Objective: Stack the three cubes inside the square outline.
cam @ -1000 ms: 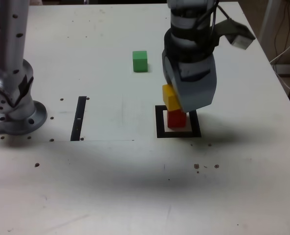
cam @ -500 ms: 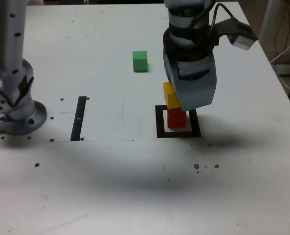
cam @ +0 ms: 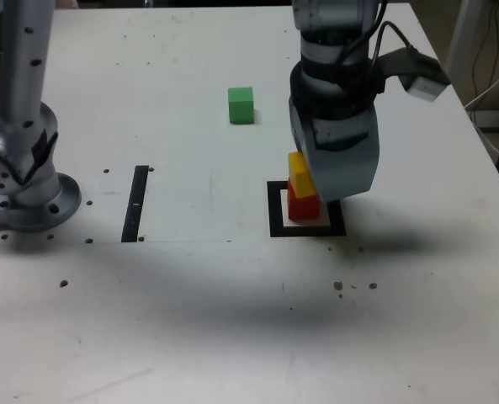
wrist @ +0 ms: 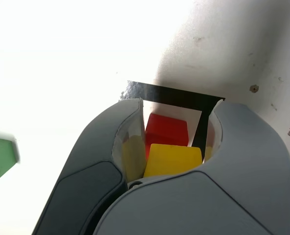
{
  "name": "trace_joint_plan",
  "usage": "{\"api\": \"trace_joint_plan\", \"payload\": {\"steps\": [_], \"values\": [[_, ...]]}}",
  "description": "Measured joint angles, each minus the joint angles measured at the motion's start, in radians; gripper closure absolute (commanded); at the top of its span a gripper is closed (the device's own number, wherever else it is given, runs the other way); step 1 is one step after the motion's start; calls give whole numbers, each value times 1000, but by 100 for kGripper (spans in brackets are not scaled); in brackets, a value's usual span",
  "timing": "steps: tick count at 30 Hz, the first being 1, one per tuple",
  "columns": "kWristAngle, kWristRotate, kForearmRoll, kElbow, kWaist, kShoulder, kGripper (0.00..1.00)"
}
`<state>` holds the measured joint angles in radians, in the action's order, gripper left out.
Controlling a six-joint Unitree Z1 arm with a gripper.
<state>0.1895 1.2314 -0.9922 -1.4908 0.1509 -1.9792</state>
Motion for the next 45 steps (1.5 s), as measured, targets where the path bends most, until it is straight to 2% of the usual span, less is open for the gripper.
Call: {"api": "trace_joint_plan", "payload": {"steps": [19,21,26,28,32,45], "values": [[0,-3,19,23,-31,-8,66],[0,-3,18,27,-31,-8,57],[-11,1,8,37,-31,-8,15],[-18,3,0,40,-33,-8,6],[-29,4,-5,41,-41,-7,1],[-27,4,-6,35,-41,11,1]]}}
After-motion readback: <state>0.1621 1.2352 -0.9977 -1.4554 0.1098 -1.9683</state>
